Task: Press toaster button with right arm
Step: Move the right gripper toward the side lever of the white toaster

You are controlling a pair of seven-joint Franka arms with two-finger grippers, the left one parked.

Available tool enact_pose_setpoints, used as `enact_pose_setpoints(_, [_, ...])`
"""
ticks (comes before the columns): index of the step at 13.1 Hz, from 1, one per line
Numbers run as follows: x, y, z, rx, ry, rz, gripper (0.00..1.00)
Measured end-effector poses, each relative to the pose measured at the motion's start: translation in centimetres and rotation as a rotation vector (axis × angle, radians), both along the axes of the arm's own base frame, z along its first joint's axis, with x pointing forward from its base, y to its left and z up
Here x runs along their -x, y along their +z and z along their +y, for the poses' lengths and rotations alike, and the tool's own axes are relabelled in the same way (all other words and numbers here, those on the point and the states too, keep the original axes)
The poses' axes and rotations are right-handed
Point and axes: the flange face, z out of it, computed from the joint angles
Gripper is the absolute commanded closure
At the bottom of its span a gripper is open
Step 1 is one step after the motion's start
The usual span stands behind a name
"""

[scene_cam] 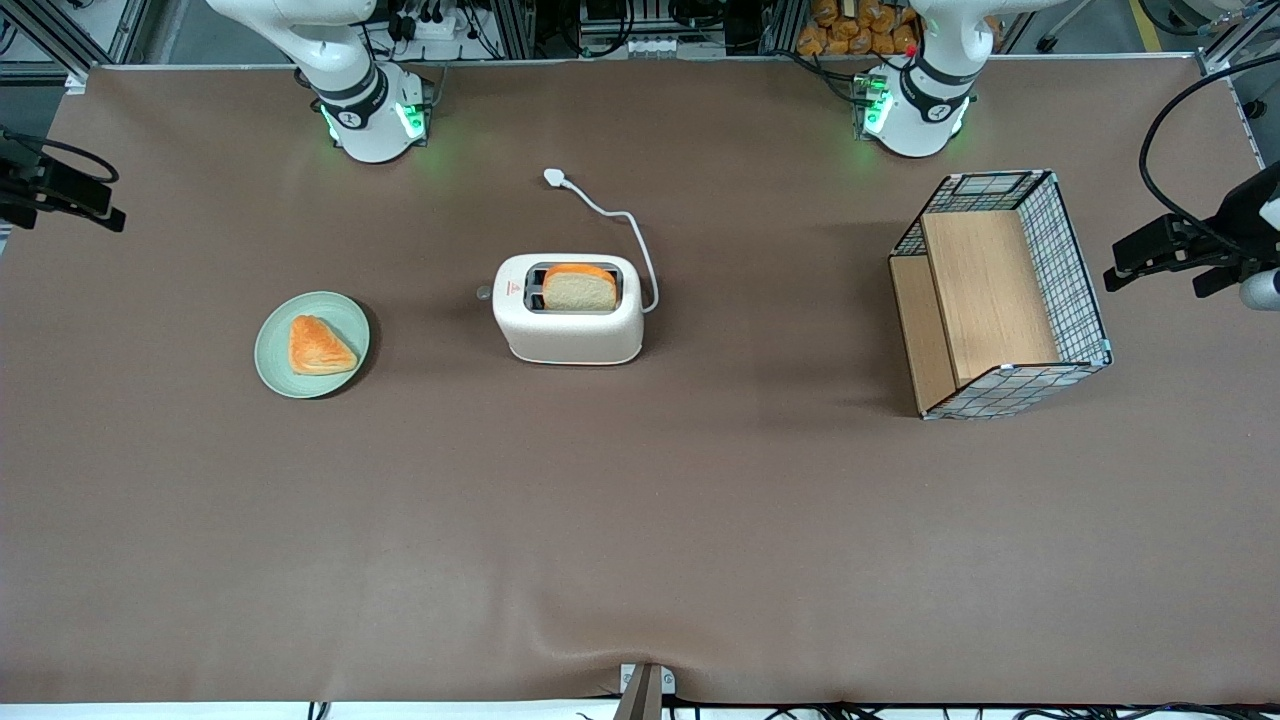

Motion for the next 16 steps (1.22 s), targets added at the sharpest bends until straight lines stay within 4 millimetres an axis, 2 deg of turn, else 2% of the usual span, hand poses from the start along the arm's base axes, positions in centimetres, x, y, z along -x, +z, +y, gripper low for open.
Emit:
enact_pose_setpoints(2, [0.4,-0.3,1.4,-0.067,0.011,0.037,0.00])
enact_pose_setpoints(4, [0.3,-1.2,1.8,-0.093,0.015,0.066,0.00])
enact_pose_setpoints(7, [-0.4,-5.3,2.7,-0.148,0.020,0.155,0.00])
enact_pose_setpoints(9, [-0.8,-8.4,3.8,-0.195,0.026,0.211,0.00])
enact_pose_setpoints(12, [-1.8,-11.7,6.3,-0.228,0.055,0.258,0.00])
enact_pose_setpoints(13, [-2.0,-12.7,7.4,-0.230,0.072,0.278,0.09])
enact_pose_setpoints(14, [-2.2,-13.6,8.6,-0.229,0.090,0.297,0.23])
enact_pose_setpoints(16, [-2.4,-15.8,11.2,-0.226,0.131,0.338,0.62])
